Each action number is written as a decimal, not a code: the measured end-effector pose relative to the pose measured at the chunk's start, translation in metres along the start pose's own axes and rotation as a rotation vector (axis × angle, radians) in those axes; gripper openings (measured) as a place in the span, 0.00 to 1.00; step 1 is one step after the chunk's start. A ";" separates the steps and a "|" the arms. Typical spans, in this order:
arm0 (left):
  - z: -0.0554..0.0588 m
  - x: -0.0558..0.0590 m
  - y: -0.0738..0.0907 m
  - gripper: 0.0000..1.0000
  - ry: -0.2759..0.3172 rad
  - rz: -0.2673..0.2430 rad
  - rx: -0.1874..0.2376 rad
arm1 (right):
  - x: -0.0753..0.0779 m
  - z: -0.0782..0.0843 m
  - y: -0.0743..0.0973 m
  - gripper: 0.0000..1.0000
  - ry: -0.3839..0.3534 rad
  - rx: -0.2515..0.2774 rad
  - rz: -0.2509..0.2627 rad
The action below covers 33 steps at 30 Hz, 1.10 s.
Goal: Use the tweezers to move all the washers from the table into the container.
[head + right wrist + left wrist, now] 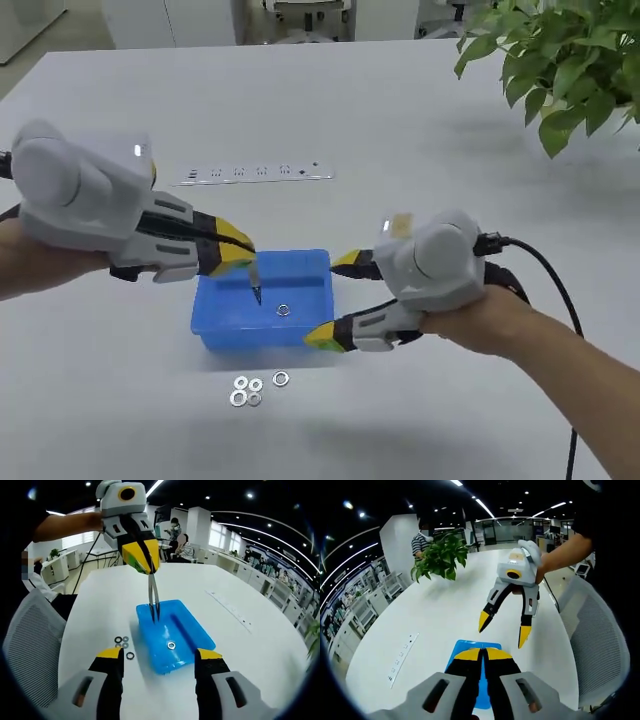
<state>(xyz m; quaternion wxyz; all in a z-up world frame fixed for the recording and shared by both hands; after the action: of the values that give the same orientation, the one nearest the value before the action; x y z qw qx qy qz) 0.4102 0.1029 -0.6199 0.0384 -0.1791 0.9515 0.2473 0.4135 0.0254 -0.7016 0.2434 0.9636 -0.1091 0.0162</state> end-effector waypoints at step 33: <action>0.011 0.047 -0.014 0.06 0.005 0.093 -0.011 | -0.024 0.027 0.011 0.64 -0.045 -0.010 -0.006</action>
<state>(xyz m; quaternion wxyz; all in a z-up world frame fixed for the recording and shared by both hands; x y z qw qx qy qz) 0.3710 0.0813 -0.6437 0.0237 -0.1357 0.9574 0.2538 0.3875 0.0079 -0.7225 0.2457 0.9629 -0.1117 -0.0067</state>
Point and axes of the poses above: the centre of the closed fingertips' face, and the gripper's own axes: y roughly backward along the fingers, x roughly to its right, z roughly out of its underside, the point moved 2 cm from there along y, roughly backward along the fingers, and after that the axes turned 7 degrees about x, right-handed, at the moved point
